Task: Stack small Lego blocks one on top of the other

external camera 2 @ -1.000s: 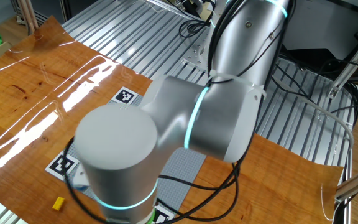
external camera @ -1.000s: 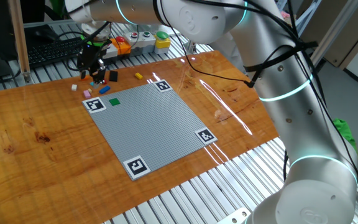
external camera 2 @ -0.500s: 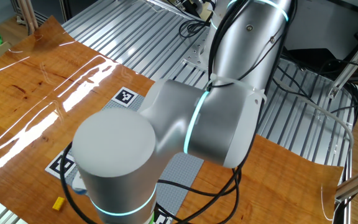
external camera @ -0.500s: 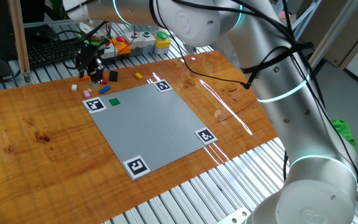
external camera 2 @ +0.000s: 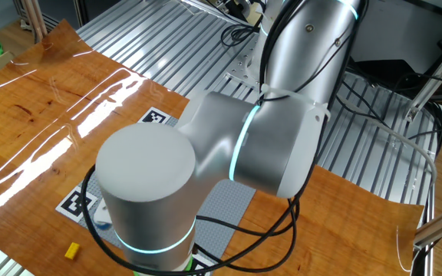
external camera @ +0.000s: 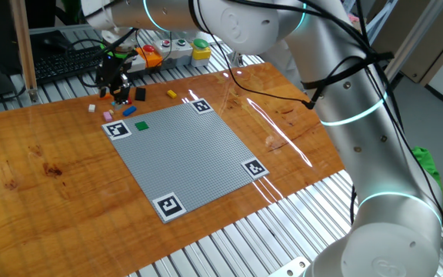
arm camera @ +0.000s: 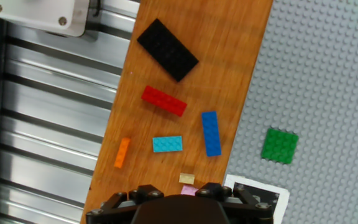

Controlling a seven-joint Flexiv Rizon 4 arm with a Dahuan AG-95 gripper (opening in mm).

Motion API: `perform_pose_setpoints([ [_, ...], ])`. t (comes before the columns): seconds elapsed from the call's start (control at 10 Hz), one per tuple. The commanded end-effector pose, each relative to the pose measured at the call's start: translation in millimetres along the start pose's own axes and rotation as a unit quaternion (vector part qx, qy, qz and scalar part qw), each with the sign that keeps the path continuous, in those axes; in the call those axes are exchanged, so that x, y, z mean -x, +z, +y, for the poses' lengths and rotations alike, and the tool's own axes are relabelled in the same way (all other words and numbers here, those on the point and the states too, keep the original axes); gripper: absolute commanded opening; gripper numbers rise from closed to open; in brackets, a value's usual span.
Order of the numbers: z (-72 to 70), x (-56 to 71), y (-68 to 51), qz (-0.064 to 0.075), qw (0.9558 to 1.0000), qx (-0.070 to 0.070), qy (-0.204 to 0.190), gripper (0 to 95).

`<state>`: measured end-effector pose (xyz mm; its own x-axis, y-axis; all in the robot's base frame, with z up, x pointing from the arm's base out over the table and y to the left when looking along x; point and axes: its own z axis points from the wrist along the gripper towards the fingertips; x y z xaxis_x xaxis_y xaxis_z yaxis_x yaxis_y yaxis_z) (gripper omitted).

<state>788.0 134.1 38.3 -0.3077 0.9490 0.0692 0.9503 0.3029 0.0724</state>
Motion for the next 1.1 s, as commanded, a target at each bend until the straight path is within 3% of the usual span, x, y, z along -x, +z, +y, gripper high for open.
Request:
perform_pose_setpoints([
  [0.1,0.7,0.1,-0.7,0.001,1.0,-0.002,-0.006,57.0],
  [0.3,0.7,0.2,-0.9,0.0,0.9998,-0.003,-0.018,57.0],
  [0.4,0.7,0.3,-1.3,0.001,0.9992,-0.008,-0.04,38.0],
  [0.6,0.8,0.4,-3.2,0.005,0.9968,-0.02,-0.077,38.0],
  [0.8,1.2,0.0,-8.9,0.012,0.9909,-0.03,-0.131,38.0],
  [0.9,1.4,0.6,-13.6,0.022,0.9816,-0.045,-0.184,38.0],
  [1.1,1.6,1.7,-19.4,0.03,0.9574,-0.059,-0.281,38.0],
])
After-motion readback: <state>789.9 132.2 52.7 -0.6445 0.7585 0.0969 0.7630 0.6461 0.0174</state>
